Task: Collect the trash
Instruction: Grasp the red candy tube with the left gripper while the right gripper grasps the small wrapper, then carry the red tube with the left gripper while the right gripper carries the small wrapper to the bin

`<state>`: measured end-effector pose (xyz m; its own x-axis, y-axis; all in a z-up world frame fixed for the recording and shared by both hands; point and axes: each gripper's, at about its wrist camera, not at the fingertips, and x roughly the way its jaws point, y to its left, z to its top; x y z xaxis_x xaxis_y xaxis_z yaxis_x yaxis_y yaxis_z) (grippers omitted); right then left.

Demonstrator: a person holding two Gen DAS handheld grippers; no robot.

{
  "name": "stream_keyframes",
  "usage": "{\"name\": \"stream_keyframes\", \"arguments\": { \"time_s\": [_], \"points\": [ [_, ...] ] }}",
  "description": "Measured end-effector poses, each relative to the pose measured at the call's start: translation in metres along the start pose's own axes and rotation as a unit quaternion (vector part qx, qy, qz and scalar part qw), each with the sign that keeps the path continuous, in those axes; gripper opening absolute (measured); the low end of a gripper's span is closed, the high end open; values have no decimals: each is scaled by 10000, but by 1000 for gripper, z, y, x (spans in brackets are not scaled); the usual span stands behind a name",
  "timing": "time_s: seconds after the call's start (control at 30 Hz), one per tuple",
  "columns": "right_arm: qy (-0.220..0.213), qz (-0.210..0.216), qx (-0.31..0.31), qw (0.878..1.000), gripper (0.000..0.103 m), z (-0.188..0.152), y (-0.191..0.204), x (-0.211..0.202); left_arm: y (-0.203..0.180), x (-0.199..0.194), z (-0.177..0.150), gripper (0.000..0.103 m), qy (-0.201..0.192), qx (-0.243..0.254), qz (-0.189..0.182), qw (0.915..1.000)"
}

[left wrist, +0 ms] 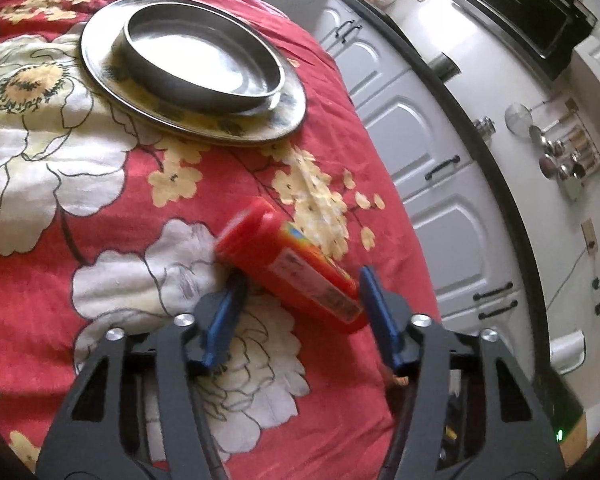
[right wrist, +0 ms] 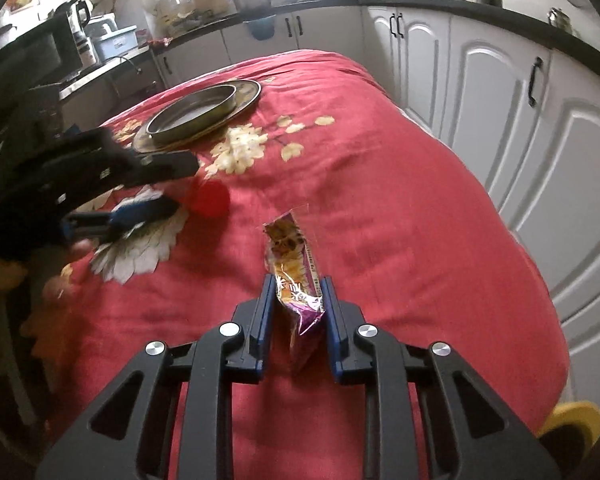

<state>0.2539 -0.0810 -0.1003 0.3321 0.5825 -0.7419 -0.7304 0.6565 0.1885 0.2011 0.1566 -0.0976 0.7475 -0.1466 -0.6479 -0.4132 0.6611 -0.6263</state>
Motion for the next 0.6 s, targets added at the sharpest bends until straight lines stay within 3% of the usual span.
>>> {"name": "stream_keyframes", "arguments": {
  "time_s": [0.2,0.6],
  "points": [
    [-132,5,147,9998,21,-19,5,-24,4,0,4,36,-2,-203,-109,9997],
    [-384,27,261,9989,21,-37,11,-64,-1,-21,-14,23,194,187,-474,9985]
  ]
}}
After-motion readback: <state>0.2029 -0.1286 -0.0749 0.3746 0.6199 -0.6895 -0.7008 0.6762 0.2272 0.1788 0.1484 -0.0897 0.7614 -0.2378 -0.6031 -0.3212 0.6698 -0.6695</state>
